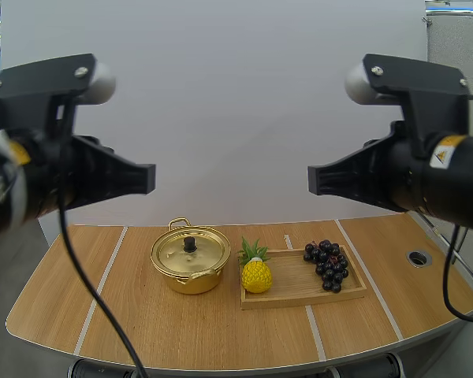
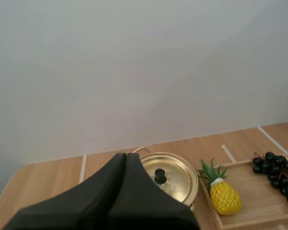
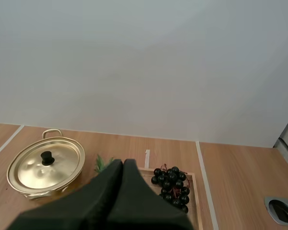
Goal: Open the pot, put the grape inside, and close it
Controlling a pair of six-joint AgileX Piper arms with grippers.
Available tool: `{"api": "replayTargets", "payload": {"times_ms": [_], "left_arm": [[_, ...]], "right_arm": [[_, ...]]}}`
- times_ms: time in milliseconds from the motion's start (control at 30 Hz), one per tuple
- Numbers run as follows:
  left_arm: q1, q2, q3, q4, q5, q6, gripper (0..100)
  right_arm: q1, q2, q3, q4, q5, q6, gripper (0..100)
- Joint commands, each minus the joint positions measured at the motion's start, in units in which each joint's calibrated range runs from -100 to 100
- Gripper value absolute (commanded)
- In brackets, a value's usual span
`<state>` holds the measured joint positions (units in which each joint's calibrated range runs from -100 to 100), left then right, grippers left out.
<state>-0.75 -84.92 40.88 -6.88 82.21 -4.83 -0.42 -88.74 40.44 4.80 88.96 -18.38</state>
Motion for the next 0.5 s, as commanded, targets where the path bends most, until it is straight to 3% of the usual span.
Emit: {"api": "replayTargets", "payload": {"times_ms": [0,133,233,367,400,433,467], "left_arm": [[0.02,14.92,-0.01,0.29,-2.04,1.21,0],[0.02,19.05,-0.01,0.29,-2.43,1.21,0],[0.02,21.14,-0.01,0.29,-1.48,1.21,11],[0.02,22.54,-0.01,0.29,-0.91,1.21,51],[0.02,22.54,-0.01,0.29,-0.81,1.29,69],[0.02,22.68,-0.01,0.29,-0.41,1.75,79],[0.02,22.68,-0.01,0.29,0.62,3.25,100]], "right_arm": [[-0.25,9.18,-0.32,-0.84,0.23,0.13,0],[-0.25,12.52,-0.32,-1.35,2.07,0.13,0],[-0.25,14.44,-0.32,-1.34,3.86,0.13,4],[-0.25,14.43,-0.32,-1.22,4.07,0.13,44],[-0.25,14.43,-0.32,-0.91,4.07,0.13,54],[-0.25,14.43,-0.32,0.19,3.70,0.53,71],[-0.25,14.43,-0.32,1.40,3.49,1.35,85]]}}
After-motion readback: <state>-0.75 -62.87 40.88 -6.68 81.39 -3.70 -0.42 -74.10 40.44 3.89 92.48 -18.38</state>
